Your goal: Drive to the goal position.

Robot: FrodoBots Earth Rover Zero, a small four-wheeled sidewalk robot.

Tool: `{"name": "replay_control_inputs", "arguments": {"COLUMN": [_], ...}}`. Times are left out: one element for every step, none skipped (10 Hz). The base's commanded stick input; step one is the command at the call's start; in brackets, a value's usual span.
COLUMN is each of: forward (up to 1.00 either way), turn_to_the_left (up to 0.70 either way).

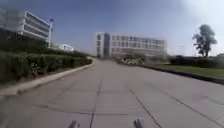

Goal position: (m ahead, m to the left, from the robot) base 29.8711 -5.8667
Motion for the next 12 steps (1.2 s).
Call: {"name": "replay_control_inputs", "arguments": {"forward": [1.00,1.00,1.00,1.00,1.00,1.00,1.00,1.00,1.00,1.00,1.00,1.00], "turn_to_the_left": [0.00,0.03,0.07,0.02,0.00,0.01,-0.04,-0.40,-0.40,-0.40,-0.40,-0.36]}}
